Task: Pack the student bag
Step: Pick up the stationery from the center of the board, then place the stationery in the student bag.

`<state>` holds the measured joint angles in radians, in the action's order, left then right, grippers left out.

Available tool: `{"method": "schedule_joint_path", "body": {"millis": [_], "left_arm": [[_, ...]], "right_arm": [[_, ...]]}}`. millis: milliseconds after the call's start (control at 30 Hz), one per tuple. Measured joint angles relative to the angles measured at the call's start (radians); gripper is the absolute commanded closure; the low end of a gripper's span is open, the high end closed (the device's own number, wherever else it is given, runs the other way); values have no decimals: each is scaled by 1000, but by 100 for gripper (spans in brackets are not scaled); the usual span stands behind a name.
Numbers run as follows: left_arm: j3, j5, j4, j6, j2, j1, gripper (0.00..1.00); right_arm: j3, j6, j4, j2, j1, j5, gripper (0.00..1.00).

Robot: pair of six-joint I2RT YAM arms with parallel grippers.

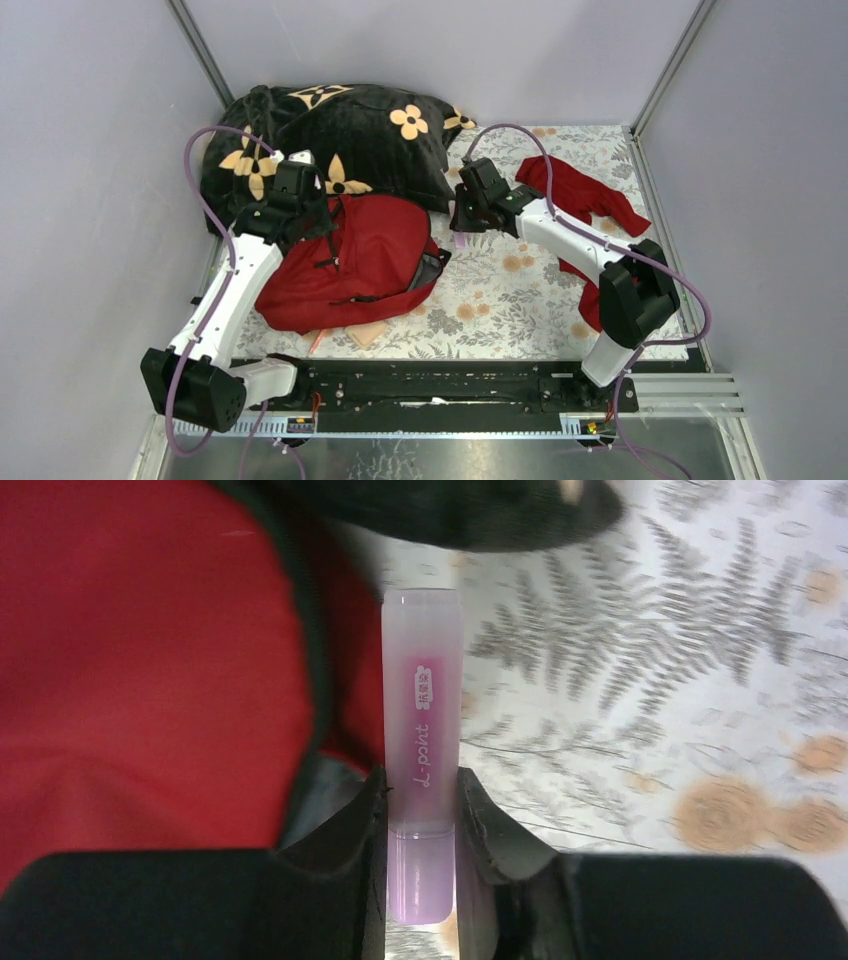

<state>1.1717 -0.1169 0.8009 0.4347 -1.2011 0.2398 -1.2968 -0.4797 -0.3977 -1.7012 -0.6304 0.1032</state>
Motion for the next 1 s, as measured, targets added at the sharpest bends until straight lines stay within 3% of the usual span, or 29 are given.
{"method": "schedule_joint_path", "body": {"millis": [233, 533, 1000], "left_arm": [[-8, 46, -7, 20, 18, -38, 100], [-39, 103, -39, 45, 35, -63, 100], [-65, 154, -76, 69, 57, -85, 100]], "right_arm": [[-170, -65, 44, -29, -65, -189, 100], [-505, -128, 126, -270, -214, -391, 100], [-481, -219, 138, -395, -240, -545, 100]]}}
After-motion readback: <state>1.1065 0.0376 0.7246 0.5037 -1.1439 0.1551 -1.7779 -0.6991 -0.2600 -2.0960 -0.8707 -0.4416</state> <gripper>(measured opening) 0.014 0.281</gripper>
